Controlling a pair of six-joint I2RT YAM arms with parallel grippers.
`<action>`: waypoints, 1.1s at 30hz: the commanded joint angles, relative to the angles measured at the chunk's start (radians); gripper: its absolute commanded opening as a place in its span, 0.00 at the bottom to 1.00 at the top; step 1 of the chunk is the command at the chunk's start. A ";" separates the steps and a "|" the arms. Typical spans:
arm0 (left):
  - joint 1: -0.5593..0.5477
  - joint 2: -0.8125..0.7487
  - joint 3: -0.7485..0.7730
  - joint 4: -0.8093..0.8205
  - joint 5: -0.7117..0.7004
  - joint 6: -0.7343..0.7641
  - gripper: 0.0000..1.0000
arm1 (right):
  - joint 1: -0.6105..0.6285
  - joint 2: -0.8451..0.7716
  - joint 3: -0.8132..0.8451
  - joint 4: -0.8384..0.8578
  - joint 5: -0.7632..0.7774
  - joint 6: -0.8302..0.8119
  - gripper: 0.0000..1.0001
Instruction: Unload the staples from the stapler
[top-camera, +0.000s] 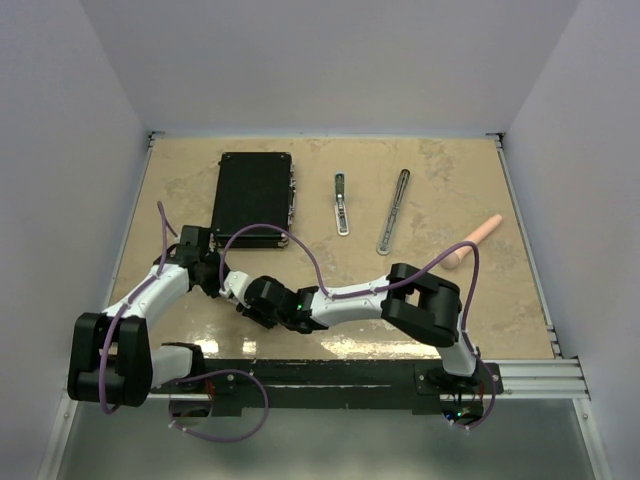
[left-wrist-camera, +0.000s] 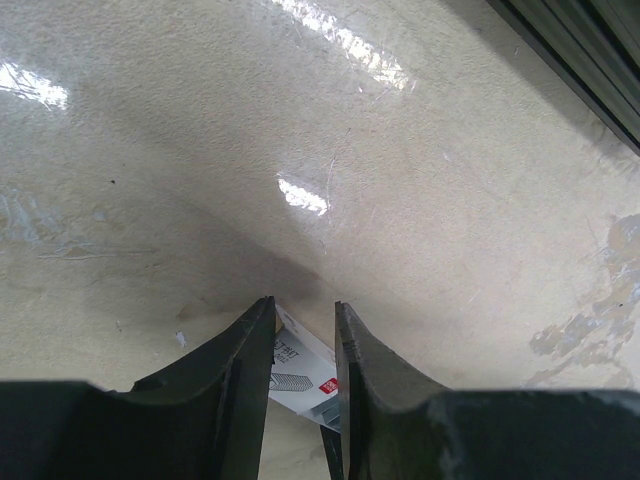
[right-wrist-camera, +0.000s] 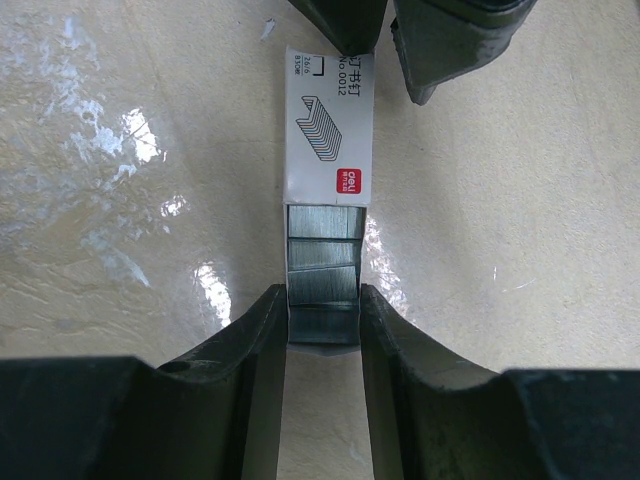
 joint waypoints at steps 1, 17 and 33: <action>0.001 -0.016 -0.004 -0.009 0.058 -0.001 0.34 | -0.002 -0.008 0.005 -0.013 -0.006 -0.008 0.31; 0.001 -0.035 0.017 -0.041 0.027 0.005 0.39 | -0.002 -0.027 -0.014 -0.062 -0.060 0.001 0.31; 0.001 -0.033 -0.009 -0.017 0.044 0.000 0.37 | -0.001 0.028 0.048 -0.058 -0.074 -0.021 0.32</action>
